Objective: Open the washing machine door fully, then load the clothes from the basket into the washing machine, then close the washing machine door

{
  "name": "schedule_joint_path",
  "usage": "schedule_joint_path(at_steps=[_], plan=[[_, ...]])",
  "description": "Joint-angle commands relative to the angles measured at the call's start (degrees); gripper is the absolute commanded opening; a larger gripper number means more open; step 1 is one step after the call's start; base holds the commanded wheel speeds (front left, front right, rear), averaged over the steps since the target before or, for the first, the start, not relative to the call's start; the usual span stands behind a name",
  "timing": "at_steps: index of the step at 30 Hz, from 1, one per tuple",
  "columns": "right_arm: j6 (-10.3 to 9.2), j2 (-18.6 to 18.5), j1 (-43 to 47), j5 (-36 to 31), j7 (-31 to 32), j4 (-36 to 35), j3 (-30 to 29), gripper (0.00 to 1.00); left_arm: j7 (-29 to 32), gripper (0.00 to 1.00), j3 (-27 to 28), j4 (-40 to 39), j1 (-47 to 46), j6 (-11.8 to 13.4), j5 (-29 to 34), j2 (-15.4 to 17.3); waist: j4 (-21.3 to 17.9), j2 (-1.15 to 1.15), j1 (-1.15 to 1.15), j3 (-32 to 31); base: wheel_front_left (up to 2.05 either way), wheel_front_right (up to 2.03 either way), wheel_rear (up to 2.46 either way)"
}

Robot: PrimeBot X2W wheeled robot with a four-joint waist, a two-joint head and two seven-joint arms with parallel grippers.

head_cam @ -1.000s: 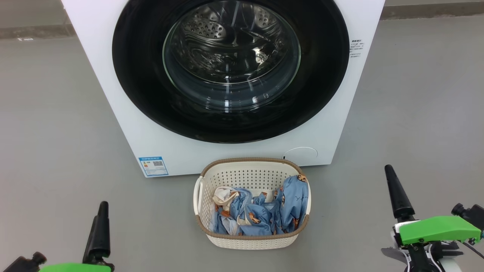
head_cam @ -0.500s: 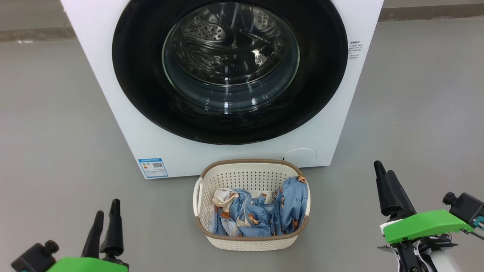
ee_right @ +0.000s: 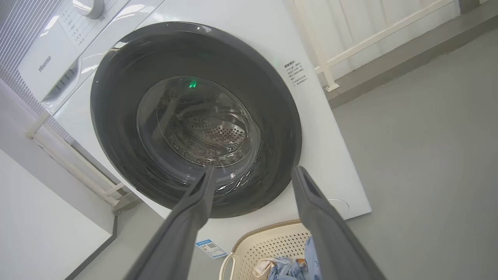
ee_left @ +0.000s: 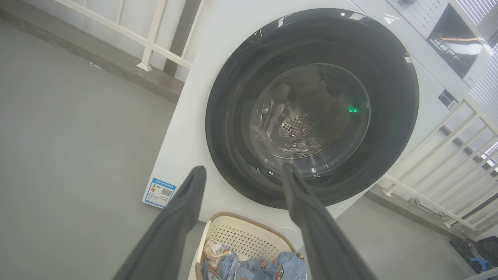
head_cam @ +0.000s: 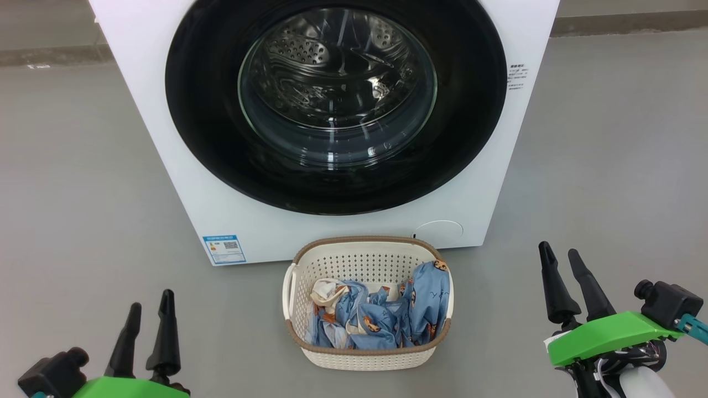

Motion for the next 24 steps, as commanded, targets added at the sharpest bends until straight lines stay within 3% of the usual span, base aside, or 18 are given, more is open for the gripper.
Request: schedule_joint_path(at_steps=[1, 24], plan=[[0.23, -0.39, -3.02, -2.32, -0.91, -1.23, 1.37, 1.0, -0.98, 1.0, 0.98, -1.36, -2.93, -0.09, 1.97, 1.66, -0.05, 0.0, 0.0, -0.08, 0.0, 0.0, 0.0], [0.26, -0.81, -4.38, -16.62, -4.65, 0.06, 3.21, 1.0, -4.39, 1.0, -1.09, -0.62, -3.18, 1.21, 11.79, 3.4, -0.02, 0.0, 0.0, -0.79, 0.0, 0.0, 0.0]])
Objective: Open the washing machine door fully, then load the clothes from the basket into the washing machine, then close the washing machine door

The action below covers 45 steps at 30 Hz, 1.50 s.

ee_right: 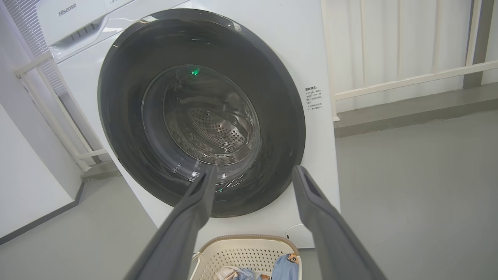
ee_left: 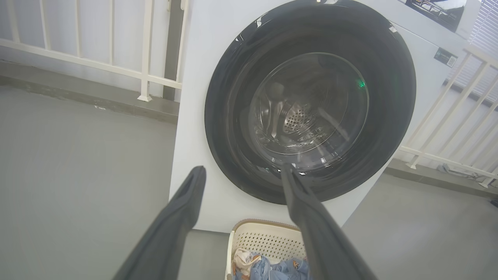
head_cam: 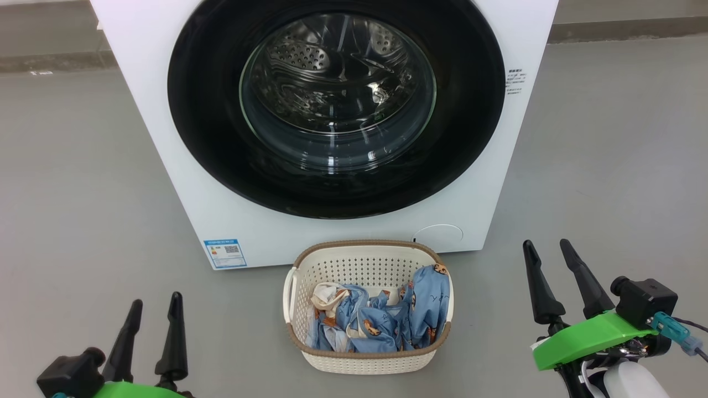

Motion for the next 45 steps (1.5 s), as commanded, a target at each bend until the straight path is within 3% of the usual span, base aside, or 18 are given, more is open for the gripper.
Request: schedule_joint_path(at_steps=[1, 6, 45], plan=[[0.26, -0.47, -3.15, -1.5, -1.19, -1.18, 1.57, 1.0, -0.99, 1.0, 1.42, -1.4, -3.21, 0.36, 1.31, 1.47, 0.01, 0.0, 0.0, -0.02, 0.0, 0.0, 0.0], [0.26, -0.57, -3.81, -4.81, -2.18, -0.42, 2.15, 1.0, -1.97, 1.0, 0.77, -1.77, -3.36, 1.01, 4.05, 2.19, -0.01, 0.0, 0.0, -0.15, 0.0, 0.0, 0.0], [0.26, -0.24, -3.99, -4.38, -2.18, 0.05, 1.95, 1.0, -1.97, 1.0, 0.31, -4.17, -2.39, 2.69, 3.41, 3.02, -0.2, 0.0, 0.0, 0.15, 0.0, 0.0, 0.0]])
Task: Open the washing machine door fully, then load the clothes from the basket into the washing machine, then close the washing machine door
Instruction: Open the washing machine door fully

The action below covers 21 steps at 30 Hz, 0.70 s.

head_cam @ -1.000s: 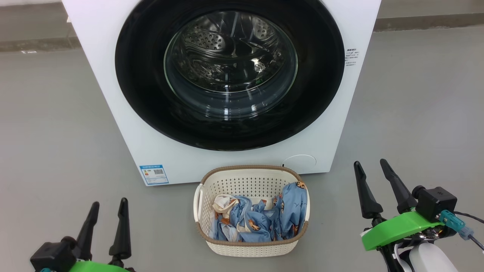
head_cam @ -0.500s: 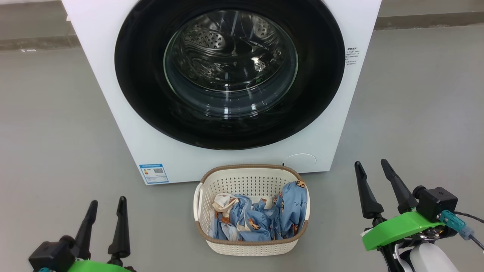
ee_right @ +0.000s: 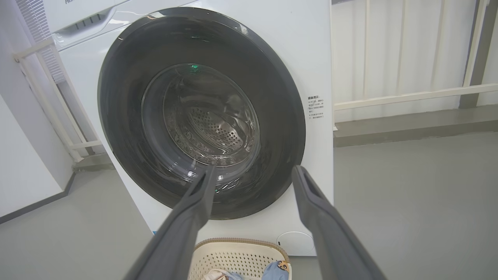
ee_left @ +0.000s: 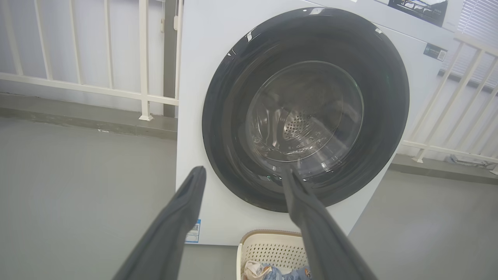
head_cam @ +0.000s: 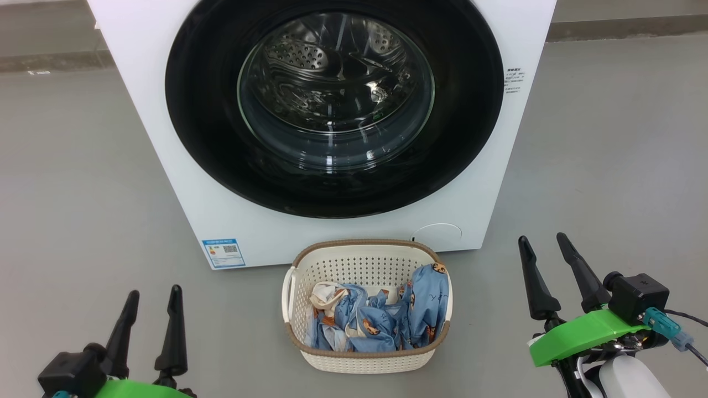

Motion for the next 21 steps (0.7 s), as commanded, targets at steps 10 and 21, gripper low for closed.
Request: schedule_joint_path(at_steps=[10, 21], plan=[[0.26, 0.03, -2.77, -0.22, -0.7, -1.42, 1.43, 1.0, -0.44, 1.0, 1.32, -1.47, -2.47, 1.22, 0.41, 1.85, -0.11, 0.0, 0.0, 0.26, 0.0, 0.0, 0.0], [0.26, 0.15, -2.99, 0.03, -0.7, -1.29, 1.3, 1.0, -0.57, 1.0, 1.35, -1.67, -2.57, 1.65, 0.72, 1.88, -0.05, 0.0, 0.0, 0.51, 0.47, 0.47, -0.93]])
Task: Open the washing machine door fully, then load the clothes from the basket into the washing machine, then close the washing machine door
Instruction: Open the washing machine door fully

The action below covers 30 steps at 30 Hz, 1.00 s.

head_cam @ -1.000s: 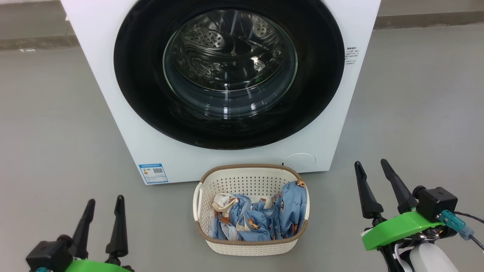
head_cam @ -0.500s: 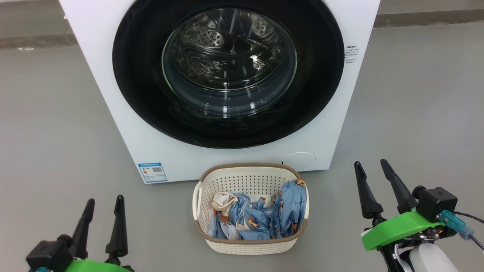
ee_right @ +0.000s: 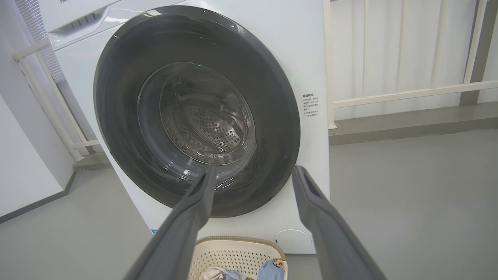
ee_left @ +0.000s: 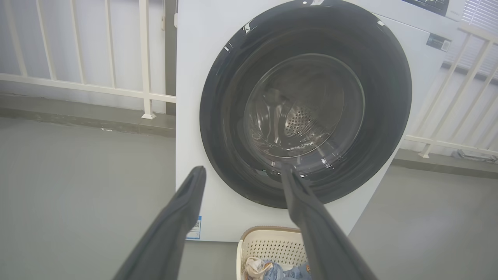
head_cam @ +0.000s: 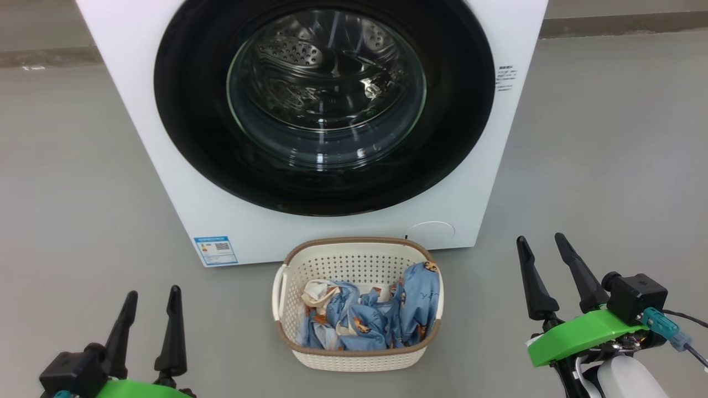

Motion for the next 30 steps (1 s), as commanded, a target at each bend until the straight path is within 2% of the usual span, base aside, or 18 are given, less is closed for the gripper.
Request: schedule_joint_path(at_steps=[1, 16, 30], plan=[[0.26, -0.14, -3.0, 0.03, -0.7, -1.3, 1.27, 1.0, -0.58, 1.0, 2.02, -1.52, -2.57, 0.39, 0.26, 1.28, 0.02, 0.0, 0.0, 0.01, 0.94, 0.94, -1.88], [0.26, 0.09, -3.0, 0.16, -0.7, -1.27, 1.18, 1.0, -0.65, 1.0, 1.95, -1.31, -2.5, -0.54, -0.91, 1.21, -0.16, 0.0, 0.0, 0.03, 1.09, 1.09, -2.18], [0.26, 0.29, -2.87, 0.32, -0.7, -1.28, 0.87, 1.0, -0.55, 1.0, 1.32, -0.85, -2.82, -0.18, -0.95, 1.45, -0.06, 0.0, 0.0, 0.29, 0.23, 0.23, -0.46]])
